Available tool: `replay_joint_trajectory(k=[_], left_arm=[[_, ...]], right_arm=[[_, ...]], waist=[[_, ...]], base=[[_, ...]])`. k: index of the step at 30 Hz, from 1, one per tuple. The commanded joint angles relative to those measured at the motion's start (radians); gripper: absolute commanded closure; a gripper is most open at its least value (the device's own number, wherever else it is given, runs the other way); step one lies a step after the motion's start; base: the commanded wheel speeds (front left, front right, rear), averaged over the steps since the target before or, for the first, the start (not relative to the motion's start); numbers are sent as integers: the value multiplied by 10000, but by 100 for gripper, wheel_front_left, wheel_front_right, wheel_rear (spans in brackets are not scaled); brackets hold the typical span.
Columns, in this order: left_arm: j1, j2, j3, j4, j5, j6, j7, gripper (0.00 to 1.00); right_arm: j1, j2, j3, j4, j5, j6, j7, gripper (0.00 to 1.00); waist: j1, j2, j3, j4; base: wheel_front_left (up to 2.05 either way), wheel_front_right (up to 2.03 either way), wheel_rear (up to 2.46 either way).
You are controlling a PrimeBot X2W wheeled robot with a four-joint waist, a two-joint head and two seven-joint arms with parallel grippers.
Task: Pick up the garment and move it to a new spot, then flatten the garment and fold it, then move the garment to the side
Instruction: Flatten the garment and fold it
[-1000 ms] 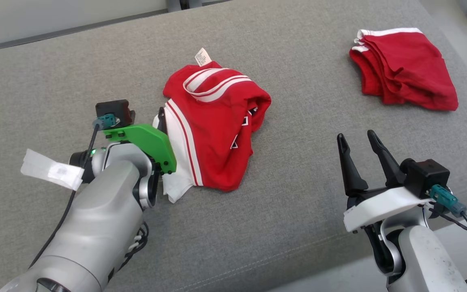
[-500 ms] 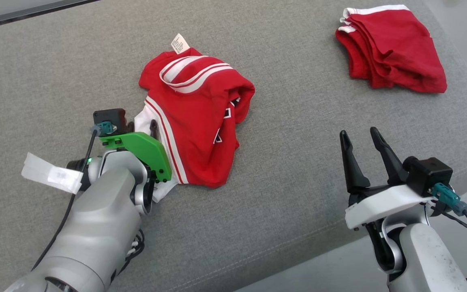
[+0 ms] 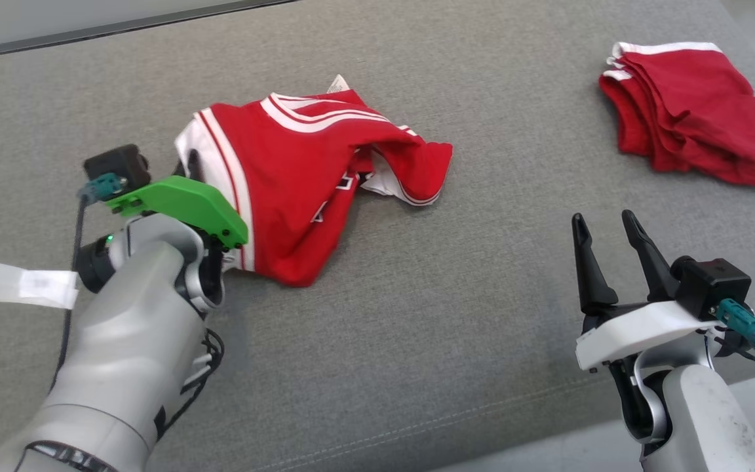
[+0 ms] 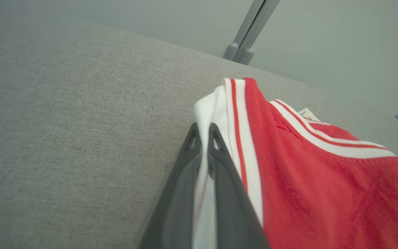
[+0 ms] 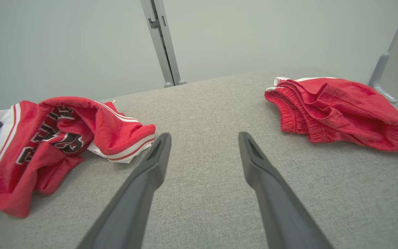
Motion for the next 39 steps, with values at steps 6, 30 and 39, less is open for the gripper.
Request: replay_joint_trajectory(k=[6, 30, 39], left_arm=[[1051, 660, 1794, -1256, 844, 564, -55, 100], [1254, -228, 4268, -4739, 4839, 862, -59, 100], [1105, -550, 4002, -4636, 5357, 771, -58, 100]], right_arm=[[149, -24, -156, -198, -173, -11, 188, 0], [12, -27, -10, -265, -183, -11, 382, 0], [-24, -26, 72, -98, 1, -11, 174, 0]], waist=[[0, -1, -510, 1377], [0, -1, -854, 1050], [0, -1, -686, 464]], base=[[0, 0, 0], [0, 0, 0], [0, 0, 0]])
